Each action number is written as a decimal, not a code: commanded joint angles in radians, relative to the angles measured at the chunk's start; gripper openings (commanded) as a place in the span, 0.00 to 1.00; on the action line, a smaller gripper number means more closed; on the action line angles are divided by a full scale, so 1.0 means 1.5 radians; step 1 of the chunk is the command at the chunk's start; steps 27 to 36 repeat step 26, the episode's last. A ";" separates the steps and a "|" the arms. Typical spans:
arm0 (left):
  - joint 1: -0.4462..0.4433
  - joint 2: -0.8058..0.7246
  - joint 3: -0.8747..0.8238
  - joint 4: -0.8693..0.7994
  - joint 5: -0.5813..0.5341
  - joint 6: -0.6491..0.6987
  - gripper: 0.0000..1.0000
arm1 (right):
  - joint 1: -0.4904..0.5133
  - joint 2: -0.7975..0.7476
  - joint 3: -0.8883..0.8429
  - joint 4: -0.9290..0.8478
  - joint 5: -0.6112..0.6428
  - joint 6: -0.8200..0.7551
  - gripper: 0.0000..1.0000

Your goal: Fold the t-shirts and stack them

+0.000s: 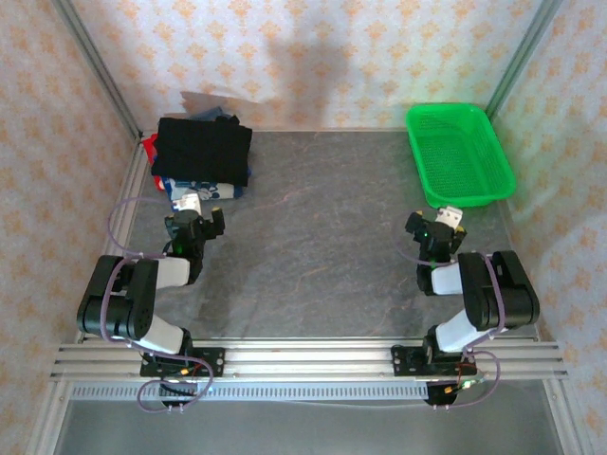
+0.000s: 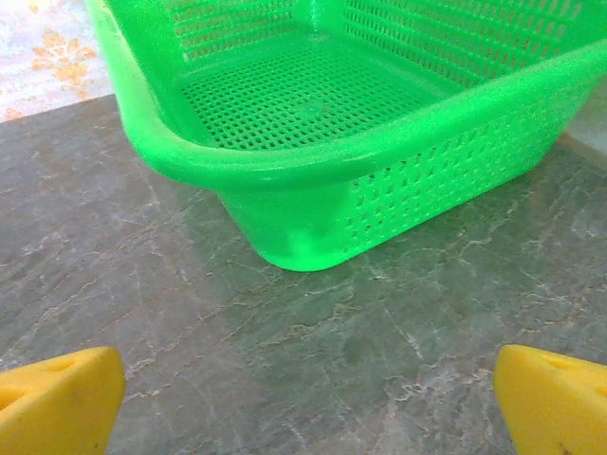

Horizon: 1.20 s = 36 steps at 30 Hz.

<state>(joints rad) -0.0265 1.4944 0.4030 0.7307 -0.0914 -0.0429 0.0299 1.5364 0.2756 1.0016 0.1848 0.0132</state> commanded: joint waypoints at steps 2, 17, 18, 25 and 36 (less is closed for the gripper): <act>-0.004 -0.001 0.006 0.022 -0.025 0.016 1.00 | 0.001 0.002 0.057 -0.053 0.015 -0.004 0.99; -0.004 -0.001 0.006 0.024 -0.026 0.016 1.00 | 0.035 0.011 0.061 -0.043 0.057 -0.032 0.99; -0.004 -0.001 0.005 0.023 -0.026 0.016 1.00 | 0.035 0.012 0.063 -0.044 0.057 -0.032 0.99; -0.004 -0.001 0.005 0.024 -0.025 0.016 1.00 | 0.029 0.009 0.064 -0.050 0.054 -0.026 0.99; -0.004 -0.001 0.005 0.023 -0.025 0.016 1.00 | 0.030 0.010 0.064 -0.050 0.055 -0.026 0.99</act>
